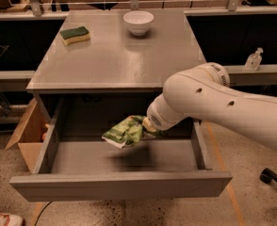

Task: Place green jalapeno chip bag into top drawer

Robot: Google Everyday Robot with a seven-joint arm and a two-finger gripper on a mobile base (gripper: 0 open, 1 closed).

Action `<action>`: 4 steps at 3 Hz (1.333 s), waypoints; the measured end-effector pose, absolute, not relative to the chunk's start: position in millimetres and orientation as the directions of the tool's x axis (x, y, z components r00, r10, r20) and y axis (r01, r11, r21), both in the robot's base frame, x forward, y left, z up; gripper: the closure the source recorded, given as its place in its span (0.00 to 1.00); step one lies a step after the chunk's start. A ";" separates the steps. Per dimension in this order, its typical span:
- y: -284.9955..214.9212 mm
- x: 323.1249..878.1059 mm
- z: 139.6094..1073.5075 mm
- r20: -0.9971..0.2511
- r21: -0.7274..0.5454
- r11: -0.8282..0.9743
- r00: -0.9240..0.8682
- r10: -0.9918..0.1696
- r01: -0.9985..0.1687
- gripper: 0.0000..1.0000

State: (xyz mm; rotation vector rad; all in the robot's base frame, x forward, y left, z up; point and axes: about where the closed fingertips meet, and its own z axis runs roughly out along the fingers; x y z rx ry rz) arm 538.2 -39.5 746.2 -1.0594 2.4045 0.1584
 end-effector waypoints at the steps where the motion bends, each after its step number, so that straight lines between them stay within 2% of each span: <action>1: -30.5 560.5 723.1 -0.543 -0.094 0.726 -0.576 -0.611 -0.681 1.00; 2: -28.4 563.8 728.7 -0.562 -0.089 0.741 -0.580 -0.589 -0.666 0.82; 4: -27.5 562.9 731.0 -0.563 -0.094 0.739 -0.576 -0.592 -0.668 0.35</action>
Offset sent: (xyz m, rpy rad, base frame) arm 0.0181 0.0075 -0.0196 0.0336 -0.0357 -0.0339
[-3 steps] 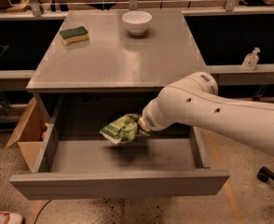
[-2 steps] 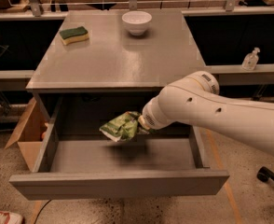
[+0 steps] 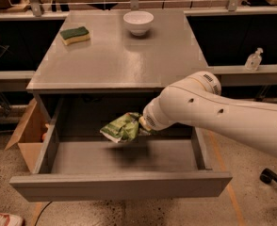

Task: Place green jalapeno chip bag into top drawer

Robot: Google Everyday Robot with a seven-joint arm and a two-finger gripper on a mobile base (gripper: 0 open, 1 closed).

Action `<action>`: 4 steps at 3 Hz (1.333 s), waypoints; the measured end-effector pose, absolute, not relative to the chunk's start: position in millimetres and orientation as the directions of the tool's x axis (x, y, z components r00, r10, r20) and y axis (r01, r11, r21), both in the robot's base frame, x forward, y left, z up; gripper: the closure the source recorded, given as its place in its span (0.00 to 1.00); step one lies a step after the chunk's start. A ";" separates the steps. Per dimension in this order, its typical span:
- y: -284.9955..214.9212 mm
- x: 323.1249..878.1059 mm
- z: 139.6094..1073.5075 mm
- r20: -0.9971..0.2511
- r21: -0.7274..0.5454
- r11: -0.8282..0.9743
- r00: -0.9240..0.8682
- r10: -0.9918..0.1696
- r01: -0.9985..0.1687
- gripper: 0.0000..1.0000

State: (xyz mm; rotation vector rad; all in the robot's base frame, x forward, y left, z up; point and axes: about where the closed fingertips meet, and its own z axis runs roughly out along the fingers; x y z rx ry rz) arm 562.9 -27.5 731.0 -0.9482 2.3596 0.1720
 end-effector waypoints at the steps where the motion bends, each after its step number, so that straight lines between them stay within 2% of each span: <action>1: -27.1 562.5 732.2 -0.564 -0.095 0.738 -0.574 -0.593 -0.668 0.12; 2: -30.8 557.0 740.4 -0.569 -0.106 0.737 -0.567 -0.596 -0.668 0.00; 3: -60.4 544.7 757.0 -0.589 -0.107 0.763 -0.578 -0.565 -0.637 0.00; 4: -127.4 523.5 771.4 -0.632 -0.056 0.833 -0.626 -0.456 -0.550 0.00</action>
Offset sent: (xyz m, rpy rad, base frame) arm -0.0121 -0.0093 0.0173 -0.0061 -0.0248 0.0014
